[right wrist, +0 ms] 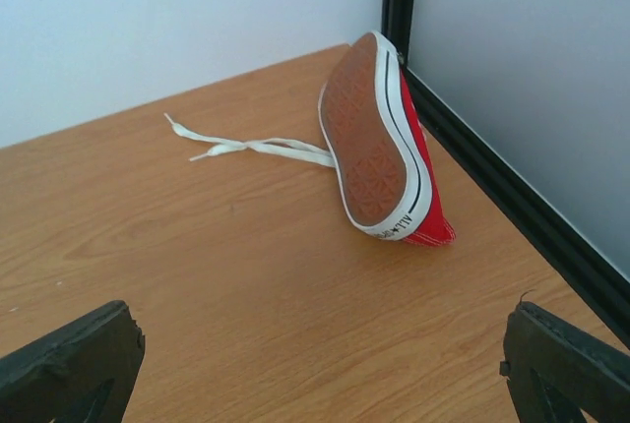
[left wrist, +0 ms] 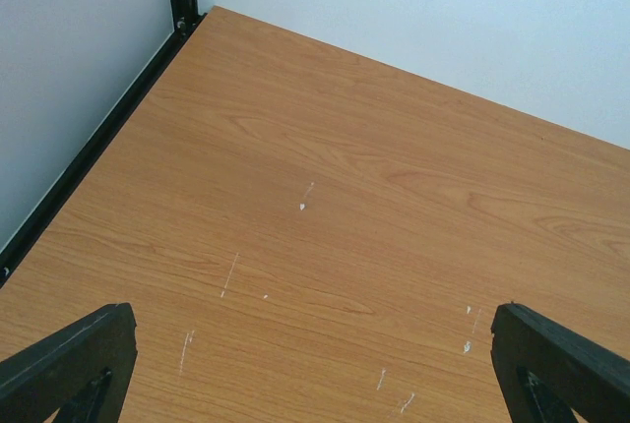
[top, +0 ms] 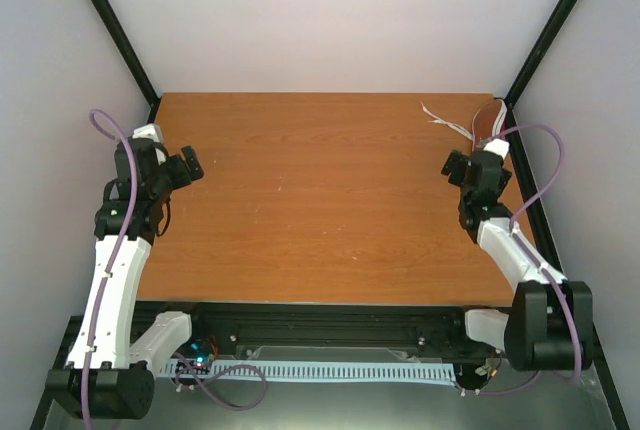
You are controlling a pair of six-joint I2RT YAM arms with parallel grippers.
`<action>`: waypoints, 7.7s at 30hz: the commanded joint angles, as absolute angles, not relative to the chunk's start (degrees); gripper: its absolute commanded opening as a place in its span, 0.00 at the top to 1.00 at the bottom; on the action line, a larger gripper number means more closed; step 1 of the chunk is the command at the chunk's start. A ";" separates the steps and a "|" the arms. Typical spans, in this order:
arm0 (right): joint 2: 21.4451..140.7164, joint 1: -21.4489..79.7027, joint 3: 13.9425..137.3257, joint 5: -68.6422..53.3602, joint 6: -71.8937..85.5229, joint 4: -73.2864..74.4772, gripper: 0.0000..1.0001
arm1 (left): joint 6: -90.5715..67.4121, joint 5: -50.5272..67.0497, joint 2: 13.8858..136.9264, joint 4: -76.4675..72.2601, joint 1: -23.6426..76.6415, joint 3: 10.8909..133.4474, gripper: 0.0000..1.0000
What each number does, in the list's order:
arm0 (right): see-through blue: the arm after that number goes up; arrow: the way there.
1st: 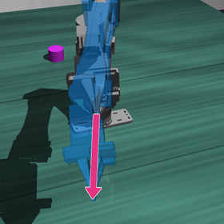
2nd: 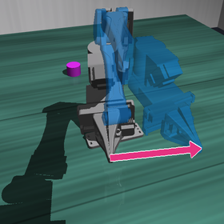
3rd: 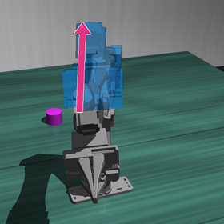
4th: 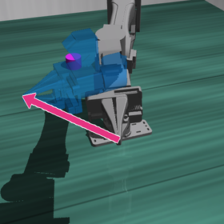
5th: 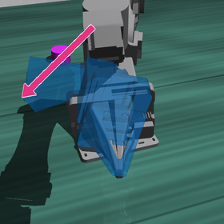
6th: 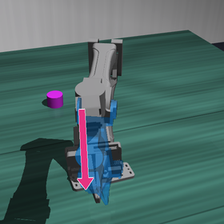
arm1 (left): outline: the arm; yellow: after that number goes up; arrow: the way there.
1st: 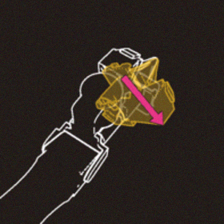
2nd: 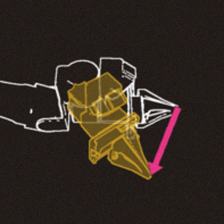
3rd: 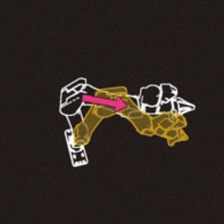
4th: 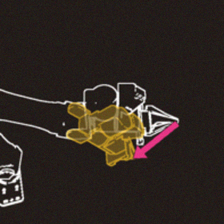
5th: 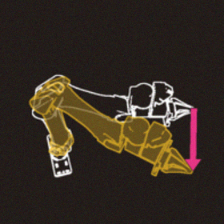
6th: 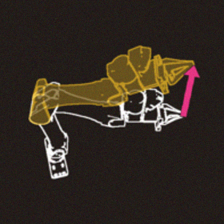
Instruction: Tie the shoes
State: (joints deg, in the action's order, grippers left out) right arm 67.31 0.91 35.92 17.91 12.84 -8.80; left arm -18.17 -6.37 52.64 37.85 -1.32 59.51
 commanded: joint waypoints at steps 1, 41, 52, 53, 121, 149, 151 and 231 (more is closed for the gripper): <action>74.06 0.92 42.90 23.27 17.26 -1.81 0.00 | -17.05 -7.72 51.77 37.62 -1.54 59.65 0.00; 119.45 -14.91 82.63 3.16 26.07 16.03 0.09 | -16.55 -6.14 53.32 38.67 -1.52 59.79 0.00; 116.81 -14.62 76.94 -5.71 25.77 7.75 0.94 | -16.15 -6.06 52.97 38.81 -1.50 59.97 0.00; 115.47 -14.36 75.40 -6.02 25.97 6.96 0.97 | -16.17 -6.10 52.88 38.77 -1.50 59.99 0.00; 80.06 40.26 45.94 9.54 30.93 12.53 0.97 | -16.14 -5.40 49.53 38.46 -1.54 59.12 0.00; 71.64 46.02 47.68 7.33 25.67 17.61 0.00 | -24.85 12.54 50.83 29.63 0.60 52.93 0.06; 70.50 41.06 45.69 4.81 25.72 16.01 0.00 | -28.57 12.60 52.22 27.10 5.16 50.25 0.07; 62.53 9.23 27.43 -15.77 34.89 8.24 0.00 | -52.84 9.37 100.28 -1.79 49.04 53.45 0.74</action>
State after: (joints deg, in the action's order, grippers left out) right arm 62.33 9.61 28.18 -15.18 34.00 9.15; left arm -50.15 7.46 100.33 4.47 49.23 54.19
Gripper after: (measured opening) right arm 1.000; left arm 0.250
